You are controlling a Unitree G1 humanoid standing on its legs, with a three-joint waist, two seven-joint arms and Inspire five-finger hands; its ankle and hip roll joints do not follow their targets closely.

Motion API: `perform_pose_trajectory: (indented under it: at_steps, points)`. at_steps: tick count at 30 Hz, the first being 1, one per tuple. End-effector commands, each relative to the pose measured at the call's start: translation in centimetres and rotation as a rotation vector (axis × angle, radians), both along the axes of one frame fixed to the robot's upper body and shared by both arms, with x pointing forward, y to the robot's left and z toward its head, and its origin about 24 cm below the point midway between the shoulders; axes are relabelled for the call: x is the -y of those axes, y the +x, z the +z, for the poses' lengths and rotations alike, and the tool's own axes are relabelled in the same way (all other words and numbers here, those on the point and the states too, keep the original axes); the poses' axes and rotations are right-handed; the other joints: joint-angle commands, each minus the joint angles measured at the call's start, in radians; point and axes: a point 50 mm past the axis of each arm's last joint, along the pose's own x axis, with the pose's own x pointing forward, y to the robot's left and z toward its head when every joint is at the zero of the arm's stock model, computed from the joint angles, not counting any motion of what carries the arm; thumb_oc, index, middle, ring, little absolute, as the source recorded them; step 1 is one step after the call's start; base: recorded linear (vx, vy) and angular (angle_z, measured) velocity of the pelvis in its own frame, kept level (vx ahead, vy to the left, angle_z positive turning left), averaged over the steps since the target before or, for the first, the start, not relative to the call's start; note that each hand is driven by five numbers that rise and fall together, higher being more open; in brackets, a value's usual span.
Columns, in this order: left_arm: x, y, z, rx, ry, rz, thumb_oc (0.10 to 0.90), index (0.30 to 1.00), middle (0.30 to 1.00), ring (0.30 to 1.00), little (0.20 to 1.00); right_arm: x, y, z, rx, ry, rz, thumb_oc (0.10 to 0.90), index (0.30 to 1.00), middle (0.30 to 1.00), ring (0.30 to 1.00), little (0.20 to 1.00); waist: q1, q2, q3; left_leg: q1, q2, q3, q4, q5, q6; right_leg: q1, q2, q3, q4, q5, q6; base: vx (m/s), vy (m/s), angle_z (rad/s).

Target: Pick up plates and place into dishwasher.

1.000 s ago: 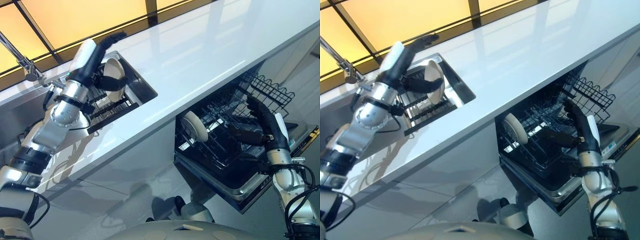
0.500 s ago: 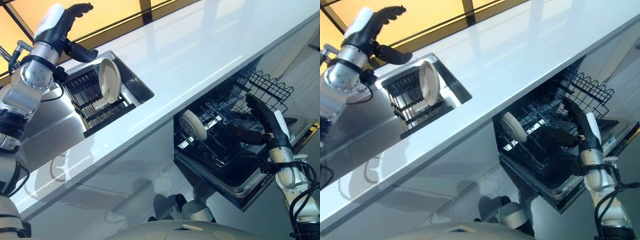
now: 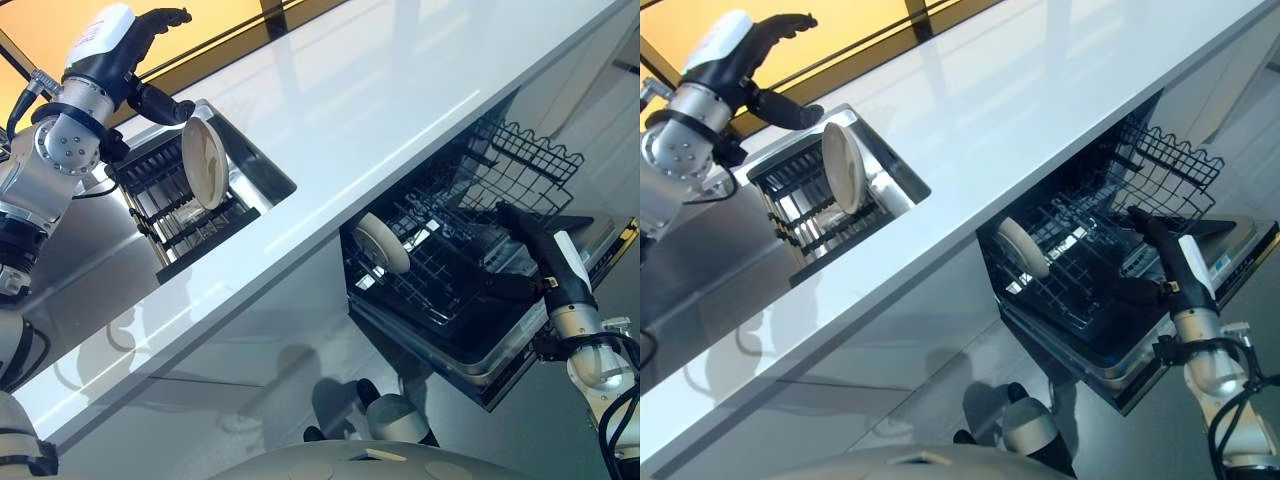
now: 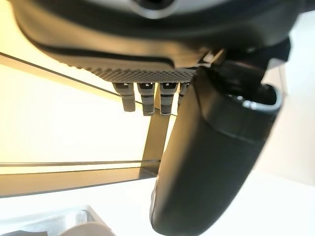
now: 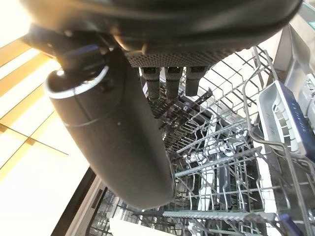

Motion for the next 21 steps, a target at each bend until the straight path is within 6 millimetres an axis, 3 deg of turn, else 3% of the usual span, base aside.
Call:
perform_pose_trajectory:
  at_steps: [1,11,21]
  points:
    - [-2.6,-2.3,5.6,0.163,0.135,0.094,0.800,0.900,0.900,0.900,0.900,-0.6,1.0,6.8,0.286,-0.088,0.101,0.800,0.900,0.900,0.900,0.900,0.013,0.001,-0.043,-0.021,-0.051,0.032,0.015,-0.065,0.029,-0.074,-0.001,-0.055,0.113,-0.069,0.139,0.03,-0.015,-0.01]
    - [-4.0,-2.6,3.9,0.106,0.205,0.145,0.800,0.900,0.900,0.900,0.900,-0.2,1.0,7.1,0.271,-0.131,0.096,0.800,0.900,0.900,0.900,0.900,0.013,0.017,-0.008,-0.037,-0.055,0.036,0.031,-0.062,0.026,-0.085,-0.009,-0.061,0.121,-0.076,0.135,0.03,-0.004,0.00]
    - [-5.2,-3.5,3.8,0.103,0.225,0.184,0.800,0.900,0.900,0.900,0.900,0.0,1.0,8.0,0.291,-0.144,0.114,0.800,0.900,0.900,0.900,0.900,0.018,0.025,0.030,-0.055,-0.053,0.029,0.042,-0.055,0.018,-0.091,-0.013,-0.072,0.118,-0.080,0.129,0.00,0.001,0.00]
